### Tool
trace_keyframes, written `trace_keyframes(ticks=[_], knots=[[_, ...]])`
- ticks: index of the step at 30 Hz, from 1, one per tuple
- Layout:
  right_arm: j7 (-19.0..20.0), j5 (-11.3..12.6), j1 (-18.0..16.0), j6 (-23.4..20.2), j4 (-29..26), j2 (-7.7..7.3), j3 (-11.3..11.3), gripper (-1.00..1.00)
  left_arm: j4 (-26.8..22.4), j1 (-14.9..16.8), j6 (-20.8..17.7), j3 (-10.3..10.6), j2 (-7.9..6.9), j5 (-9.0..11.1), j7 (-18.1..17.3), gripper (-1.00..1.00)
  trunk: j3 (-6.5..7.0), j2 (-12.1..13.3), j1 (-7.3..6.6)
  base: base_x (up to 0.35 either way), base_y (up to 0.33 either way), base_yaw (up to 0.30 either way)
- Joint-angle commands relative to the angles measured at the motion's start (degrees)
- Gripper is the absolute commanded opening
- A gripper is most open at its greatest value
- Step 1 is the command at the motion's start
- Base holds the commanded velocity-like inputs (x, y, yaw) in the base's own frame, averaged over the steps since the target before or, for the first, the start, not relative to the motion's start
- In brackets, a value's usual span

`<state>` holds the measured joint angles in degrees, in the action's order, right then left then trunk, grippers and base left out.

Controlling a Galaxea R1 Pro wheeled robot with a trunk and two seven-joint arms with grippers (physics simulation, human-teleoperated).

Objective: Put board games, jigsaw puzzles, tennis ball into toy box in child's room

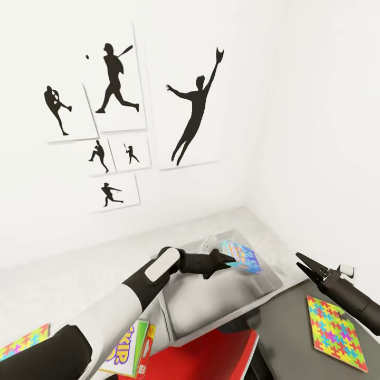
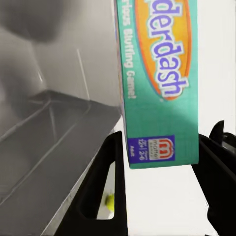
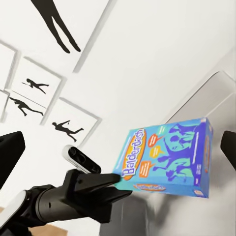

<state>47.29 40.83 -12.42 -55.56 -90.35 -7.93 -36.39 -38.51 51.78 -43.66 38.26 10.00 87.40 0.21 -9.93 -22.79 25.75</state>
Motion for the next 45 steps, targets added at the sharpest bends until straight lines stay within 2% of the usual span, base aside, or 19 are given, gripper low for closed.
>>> trace_keyframes(ticks=[1,4,8,14,22,30,36,45], knots=[[0.3,-0.1,-0.1,-0.2,0.0,-0.01,-0.1,1.00,-0.3,0.1,0.0,0.6,0.00,0.9,0.1,-1.00,-0.21,-0.1,0.03,0.000,0.000,0.000],[0.3,-0.1,-0.1,-0.2,0.0,-0.01,-0.1,1.00,-0.8,0.1,0.1,1.3,0.00,2.2,0.2,-1.00,-0.50,-0.1,0.03,0.000,0.000,0.000],[0.3,-0.1,-0.1,-0.2,0.0,0.00,-0.1,1.00,-1.0,0.2,0.9,1.5,0.00,2.6,1.0,-1.00,-0.88,-0.1,0.03,0.000,0.000,0.000],[0.3,-0.1,-0.1,-0.2,0.0,0.02,-0.1,1.00,-1.0,0.2,2.1,1.6,0.00,2.7,3.7,-1.00,-1.44,-0.1,0.03,0.000,0.000,0.000],[0.3,-0.1,-0.1,-0.2,0.0,0.02,-0.1,1.00,-1.2,0.2,6.8,1.6,0.00,2.7,5.4,-1.00,-2.20,-0.1,0.03,0.000,0.000,0.000],[0.3,-0.1,-0.1,-0.2,0.0,0.02,-0.1,1.00,-4.3,0.2,7.5,1.6,0.00,2.7,6.7,-1.00,-2.95,-0.1,0.03,0.000,0.000,0.000],[0.3,-0.1,-0.1,-0.2,0.0,0.02,-0.1,1.00,-5.3,0.2,9.9,1.8,0.00,2.8,8.6,-1.00,-3.52,-0.1,0.03,0.000,0.000,0.000],[0.3,-0.1,-0.1,-0.2,0.0,0.02,0.0,1.00,-7.8,0.2,11.1,2.0,0.00,2.8,11.7,-1.00,-4.37,-0.1,0.03,0.000,0.000,0.000]])
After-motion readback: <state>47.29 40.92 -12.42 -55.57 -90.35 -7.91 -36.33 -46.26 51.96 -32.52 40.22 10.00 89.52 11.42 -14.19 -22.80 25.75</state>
